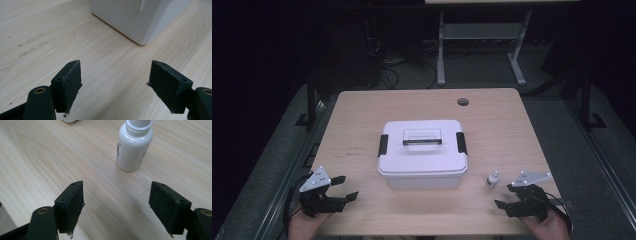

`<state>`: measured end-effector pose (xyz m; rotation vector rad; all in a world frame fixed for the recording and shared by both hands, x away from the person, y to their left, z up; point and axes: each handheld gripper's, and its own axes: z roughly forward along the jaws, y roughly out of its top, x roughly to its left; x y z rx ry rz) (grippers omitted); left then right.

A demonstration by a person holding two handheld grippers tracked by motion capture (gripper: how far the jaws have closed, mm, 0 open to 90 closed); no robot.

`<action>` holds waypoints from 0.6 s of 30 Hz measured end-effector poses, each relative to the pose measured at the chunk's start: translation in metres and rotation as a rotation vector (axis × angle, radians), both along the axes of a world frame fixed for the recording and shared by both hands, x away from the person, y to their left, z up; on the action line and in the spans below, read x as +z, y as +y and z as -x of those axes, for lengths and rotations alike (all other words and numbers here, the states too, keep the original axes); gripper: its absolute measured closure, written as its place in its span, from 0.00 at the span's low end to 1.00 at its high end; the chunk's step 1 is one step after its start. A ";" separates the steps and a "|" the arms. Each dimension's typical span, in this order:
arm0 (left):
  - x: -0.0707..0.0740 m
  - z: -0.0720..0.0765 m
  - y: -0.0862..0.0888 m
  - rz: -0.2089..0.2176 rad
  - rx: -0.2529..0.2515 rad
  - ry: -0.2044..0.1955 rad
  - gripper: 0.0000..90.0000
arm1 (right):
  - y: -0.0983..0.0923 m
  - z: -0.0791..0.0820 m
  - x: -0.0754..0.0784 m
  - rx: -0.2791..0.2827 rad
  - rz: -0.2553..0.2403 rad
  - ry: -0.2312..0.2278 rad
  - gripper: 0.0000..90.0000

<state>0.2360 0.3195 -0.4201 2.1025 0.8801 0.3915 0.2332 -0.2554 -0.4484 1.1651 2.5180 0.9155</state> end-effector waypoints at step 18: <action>0.018 -0.003 -0.001 -0.068 -0.050 0.002 0.28 | 0.001 0.000 0.000 -0.003 0.003 0.001 0.30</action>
